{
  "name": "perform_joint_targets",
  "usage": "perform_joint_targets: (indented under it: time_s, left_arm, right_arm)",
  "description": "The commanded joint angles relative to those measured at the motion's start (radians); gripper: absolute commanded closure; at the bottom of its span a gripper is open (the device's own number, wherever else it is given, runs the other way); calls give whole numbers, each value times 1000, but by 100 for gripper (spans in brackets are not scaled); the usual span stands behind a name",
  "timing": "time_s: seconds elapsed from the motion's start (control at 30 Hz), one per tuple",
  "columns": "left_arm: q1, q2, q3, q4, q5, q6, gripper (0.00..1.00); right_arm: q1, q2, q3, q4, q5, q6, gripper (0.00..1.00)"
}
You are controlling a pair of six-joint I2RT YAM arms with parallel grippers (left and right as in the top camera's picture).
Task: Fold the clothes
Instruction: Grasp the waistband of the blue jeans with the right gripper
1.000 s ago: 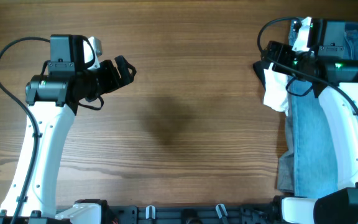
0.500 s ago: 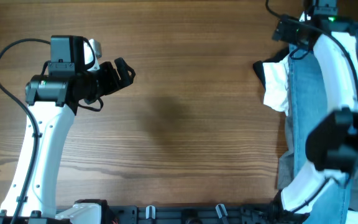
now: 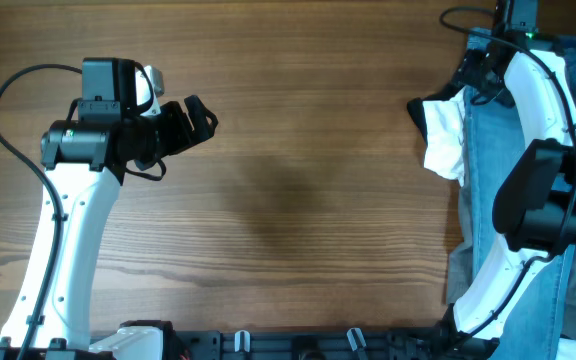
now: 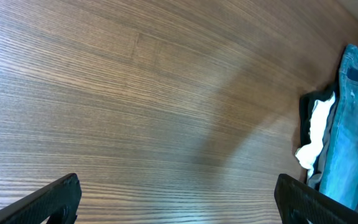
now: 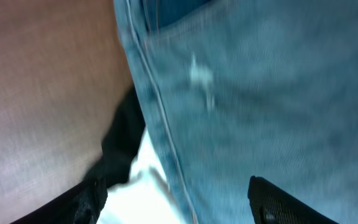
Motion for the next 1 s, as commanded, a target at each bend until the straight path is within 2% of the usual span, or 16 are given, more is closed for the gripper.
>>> perform_joint_targets:
  time_s: [0.0, 0.33, 0.5, 0.67, 0.7, 0.8, 0.83, 0.97]
  left_arm:
    - [-4, 5, 18, -1, -6, 16, 0]
    - [-4, 5, 18, 0, -6, 16, 0]
    - [-4, 5, 18, -1, -6, 16, 0]
    - [-4, 5, 18, -1, -6, 17, 0]
    - [-4, 5, 18, -1, -6, 17, 0]
    - [-4, 5, 18, -1, -5, 20, 0]
    - [-4, 5, 18, -1, -5, 20, 0]
    - [-4, 5, 18, -2, -5, 20, 0]
  right_arm:
    - [2, 27, 19, 53, 32, -114, 20]
    - [2, 96, -16, 71, 1, -143, 18]
    - [2, 122, -16, 48, 2, -113, 30]
    - [2, 127, -21, 48, 8, -92, 31]
    - [2, 129, -22, 44, 13, -92, 34]
    - [2, 131, -22, 27, 24, -92, 58]
    - [2, 131, -22, 21, 42, -90, 71]
    - [0, 131, -22, -13, 166, -23, 92]
